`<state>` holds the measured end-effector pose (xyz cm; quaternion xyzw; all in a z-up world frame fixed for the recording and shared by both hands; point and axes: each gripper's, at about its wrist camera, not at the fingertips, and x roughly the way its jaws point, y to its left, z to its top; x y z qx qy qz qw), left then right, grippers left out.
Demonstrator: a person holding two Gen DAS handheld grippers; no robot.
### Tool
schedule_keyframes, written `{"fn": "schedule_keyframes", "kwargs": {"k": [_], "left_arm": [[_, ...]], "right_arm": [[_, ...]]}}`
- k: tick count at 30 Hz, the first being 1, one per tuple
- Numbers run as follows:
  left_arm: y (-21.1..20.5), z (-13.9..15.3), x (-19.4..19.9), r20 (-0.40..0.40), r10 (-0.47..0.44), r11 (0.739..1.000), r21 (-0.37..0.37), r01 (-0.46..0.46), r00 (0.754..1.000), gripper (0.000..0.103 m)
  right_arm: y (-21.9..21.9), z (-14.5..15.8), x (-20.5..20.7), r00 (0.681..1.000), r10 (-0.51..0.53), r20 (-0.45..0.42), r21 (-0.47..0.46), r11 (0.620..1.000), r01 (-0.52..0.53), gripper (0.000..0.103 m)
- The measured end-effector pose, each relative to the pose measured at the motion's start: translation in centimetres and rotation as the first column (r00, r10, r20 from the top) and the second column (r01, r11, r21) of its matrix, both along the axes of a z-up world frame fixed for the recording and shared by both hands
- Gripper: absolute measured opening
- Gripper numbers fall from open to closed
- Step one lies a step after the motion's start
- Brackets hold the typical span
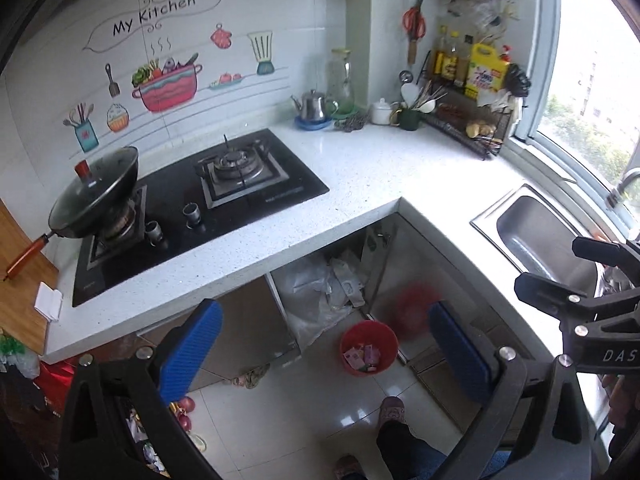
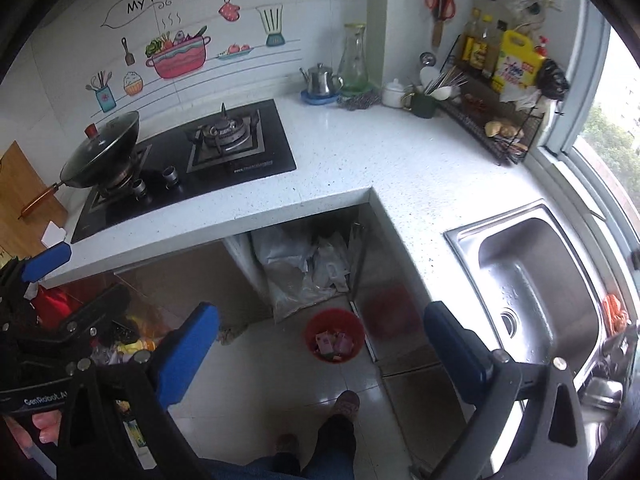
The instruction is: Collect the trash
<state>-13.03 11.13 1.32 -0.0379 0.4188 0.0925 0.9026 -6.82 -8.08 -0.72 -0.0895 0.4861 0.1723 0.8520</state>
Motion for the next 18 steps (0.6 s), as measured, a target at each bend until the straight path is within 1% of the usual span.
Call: {"fn": "schedule_keyframes", "kwargs": {"k": [4,8,13,18], "left_arm": [[-0.7,0.7,-2.1,0.007,-0.033,0.999,0.003,0.033,0.999,0.103],[-1.3,1.4,-3.9,0.026,-0.061,0.998,-0.010,0.061,0.998,0.103],[-2.2,1.8,-5.4,0.037,-0.078,0.997,-0.013,0.078,0.996,0.103],[-2.4,2.2,-6.2,0.052,-0.081,0.996,-0.028,0.083,0.995,0.103]], "right_arm": [[-0.4,0.6,-2.0,0.999,-0.031,0.013,0.001,1.000,0.031,0.102],[-0.9,1.5,-4.1,0.998,-0.063,0.021,-0.005,0.998,0.063,0.102],[-1.5,1.9,-5.3,0.995,-0.096,0.029,-0.015,0.995,0.096,0.102],[-1.3,2.0,-6.0,0.993,-0.110,0.039,-0.026,0.994,0.111,0.102]]}}
